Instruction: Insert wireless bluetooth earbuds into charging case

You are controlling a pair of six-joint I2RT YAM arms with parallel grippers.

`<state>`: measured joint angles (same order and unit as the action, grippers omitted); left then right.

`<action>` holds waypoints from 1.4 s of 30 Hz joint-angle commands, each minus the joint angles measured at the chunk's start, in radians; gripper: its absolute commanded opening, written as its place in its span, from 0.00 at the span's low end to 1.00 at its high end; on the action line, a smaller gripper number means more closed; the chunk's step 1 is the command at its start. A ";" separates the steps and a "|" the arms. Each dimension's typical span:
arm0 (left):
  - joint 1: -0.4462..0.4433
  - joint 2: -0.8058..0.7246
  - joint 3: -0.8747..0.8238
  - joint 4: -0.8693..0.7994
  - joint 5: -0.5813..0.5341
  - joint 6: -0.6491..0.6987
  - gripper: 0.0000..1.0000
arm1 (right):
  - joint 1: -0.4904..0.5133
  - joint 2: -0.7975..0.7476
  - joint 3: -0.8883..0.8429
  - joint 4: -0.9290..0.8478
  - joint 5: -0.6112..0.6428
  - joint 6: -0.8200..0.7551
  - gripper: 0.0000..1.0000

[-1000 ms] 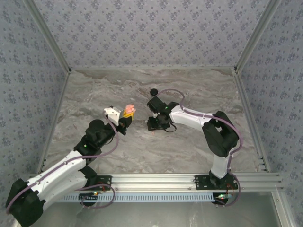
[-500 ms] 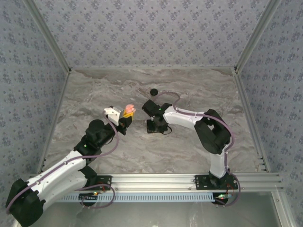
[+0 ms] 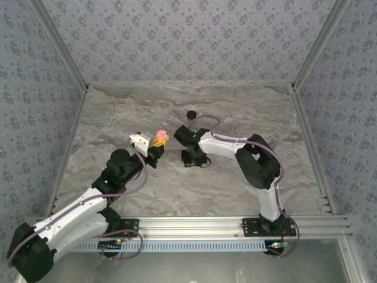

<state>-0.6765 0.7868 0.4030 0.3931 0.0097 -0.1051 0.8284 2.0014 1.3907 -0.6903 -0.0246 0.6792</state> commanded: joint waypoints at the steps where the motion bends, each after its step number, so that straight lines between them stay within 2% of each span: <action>1: -0.004 -0.008 -0.002 0.036 -0.007 0.004 0.06 | 0.010 0.037 0.034 -0.043 0.029 -0.058 0.21; 10: -0.004 -0.014 -0.002 0.029 -0.005 0.003 0.06 | -0.022 0.012 0.028 -0.113 0.048 -0.401 0.17; 15: -0.004 -0.014 -0.001 0.027 -0.005 -0.001 0.06 | -0.035 0.026 0.032 -0.140 0.032 -0.554 0.21; 17: -0.004 -0.015 -0.001 0.028 -0.005 -0.002 0.06 | -0.041 0.032 0.041 -0.151 0.045 -0.550 0.25; 19: -0.005 -0.014 -0.001 0.025 -0.005 -0.004 0.06 | -0.046 0.030 0.048 -0.154 0.047 -0.516 0.37; 21: -0.005 -0.016 0.001 0.024 -0.007 -0.006 0.06 | -0.050 0.014 0.046 -0.145 0.037 -0.469 0.43; 25: -0.005 -0.016 0.007 0.016 -0.007 -0.003 0.06 | -0.052 -0.017 0.028 -0.108 0.020 -0.350 0.48; 30: -0.004 -0.017 0.006 0.013 -0.007 -0.004 0.06 | -0.048 -0.023 0.010 -0.072 0.000 -0.224 0.47; 42: -0.004 -0.029 0.003 0.008 -0.008 -0.005 0.06 | -0.023 0.007 0.025 -0.100 0.029 -0.156 0.37</action>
<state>-0.6765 0.7765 0.4030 0.3912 0.0097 -0.1055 0.7933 2.0087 1.4124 -0.7570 -0.0097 0.4885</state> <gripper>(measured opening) 0.194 0.374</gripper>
